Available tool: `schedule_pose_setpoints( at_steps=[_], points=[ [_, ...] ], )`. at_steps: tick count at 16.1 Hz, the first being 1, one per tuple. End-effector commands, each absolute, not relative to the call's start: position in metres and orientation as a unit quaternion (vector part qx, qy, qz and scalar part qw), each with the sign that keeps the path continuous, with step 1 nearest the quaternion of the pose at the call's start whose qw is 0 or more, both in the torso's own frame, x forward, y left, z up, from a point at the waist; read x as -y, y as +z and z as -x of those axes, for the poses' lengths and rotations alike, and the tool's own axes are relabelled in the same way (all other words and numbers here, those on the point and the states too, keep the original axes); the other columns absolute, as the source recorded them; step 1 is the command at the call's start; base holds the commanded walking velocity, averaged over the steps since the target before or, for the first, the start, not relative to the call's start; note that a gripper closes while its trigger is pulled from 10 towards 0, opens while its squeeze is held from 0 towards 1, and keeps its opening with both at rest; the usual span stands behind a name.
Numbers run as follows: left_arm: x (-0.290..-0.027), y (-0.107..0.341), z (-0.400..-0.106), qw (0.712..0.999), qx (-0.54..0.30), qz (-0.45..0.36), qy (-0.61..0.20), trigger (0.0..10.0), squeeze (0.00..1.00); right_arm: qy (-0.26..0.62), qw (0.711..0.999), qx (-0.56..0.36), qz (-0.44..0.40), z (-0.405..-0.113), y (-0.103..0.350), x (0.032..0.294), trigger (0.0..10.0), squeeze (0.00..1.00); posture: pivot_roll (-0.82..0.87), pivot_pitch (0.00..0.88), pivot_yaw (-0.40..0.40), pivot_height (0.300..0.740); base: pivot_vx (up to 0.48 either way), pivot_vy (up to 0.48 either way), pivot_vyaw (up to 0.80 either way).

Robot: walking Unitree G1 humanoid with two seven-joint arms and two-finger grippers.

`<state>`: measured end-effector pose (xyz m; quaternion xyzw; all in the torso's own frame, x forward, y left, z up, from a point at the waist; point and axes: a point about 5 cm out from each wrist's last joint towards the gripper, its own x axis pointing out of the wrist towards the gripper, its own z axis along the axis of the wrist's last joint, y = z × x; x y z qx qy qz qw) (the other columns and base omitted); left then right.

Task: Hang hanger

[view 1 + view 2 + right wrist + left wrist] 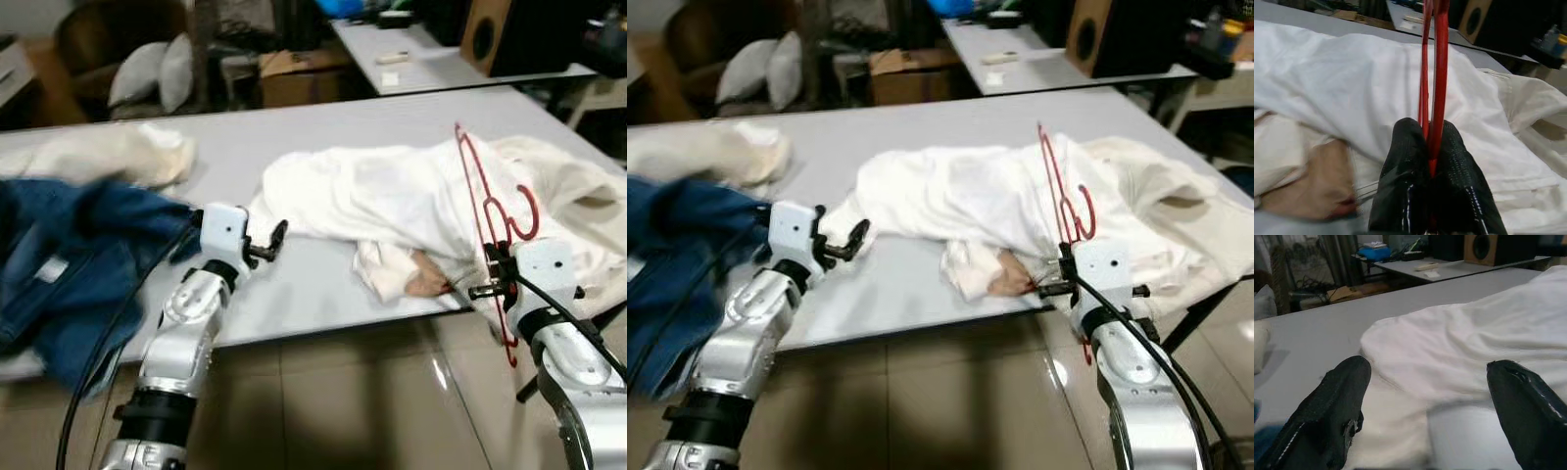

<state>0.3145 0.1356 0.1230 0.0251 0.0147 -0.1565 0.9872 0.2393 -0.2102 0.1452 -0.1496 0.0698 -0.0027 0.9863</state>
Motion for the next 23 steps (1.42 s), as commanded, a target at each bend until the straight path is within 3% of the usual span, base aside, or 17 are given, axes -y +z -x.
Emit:
schedule_pose_setpoints(
  at_steps=[1,9,15,18,21,22,23],
  points=[
    [-0.126,0.125,-0.315,0.985,-0.011,-0.024,-0.169,10.0,0.45,-0.012,0.986,-0.065,0.155,-0.237,0.148,0.215,10.0,0.00,-0.18,0.000,0.065,0.740,0.375,0.000,0.00],
    [-0.130,0.130,-0.304,0.987,0.007,-0.038,-0.154,10.0,0.44,0.042,0.982,-0.082,0.168,-0.245,0.148,0.208,10.0,0.00,-0.14,0.000,-0.036,0.740,0.358,0.000,-0.07],
    [-0.115,0.131,-0.312,0.980,0.002,-0.050,-0.190,10.0,0.43,0.012,0.985,-0.084,0.153,-0.233,0.147,0.212,10.0,0.00,-0.19,0.000,0.035,0.740,0.000,0.320,-0.77],
    [-0.107,0.134,-0.323,0.981,0.012,-0.060,-0.186,10.0,0.47,-0.014,0.984,-0.084,0.156,-0.223,0.149,0.219,10.0,0.00,-0.24,0.000,0.074,0.740,0.000,-0.320,-0.77],
    [-0.106,0.132,-0.329,0.987,0.004,-0.018,-0.161,10.0,0.44,-0.022,0.982,-0.075,0.175,-0.217,0.156,0.225,10.0,0.00,-0.26,0.000,0.067,0.740,0.000,-0.320,-0.51],
    [-0.108,0.132,-0.330,0.987,0.002,-0.010,-0.159,10.0,0.49,-0.006,0.977,-0.073,0.199,-0.216,0.161,0.226,10.0,0.00,-0.26,0.000,0.054,0.740,0.000,0.000,0.00],
    [-0.109,0.133,-0.330,0.985,0.008,0.005,-0.173,10.0,1.00,0.001,0.975,-0.065,0.214,-0.215,0.168,0.228,10.0,0.00,-0.26,0.000,0.044,0.740,0.000,0.000,0.00]
  ],
)
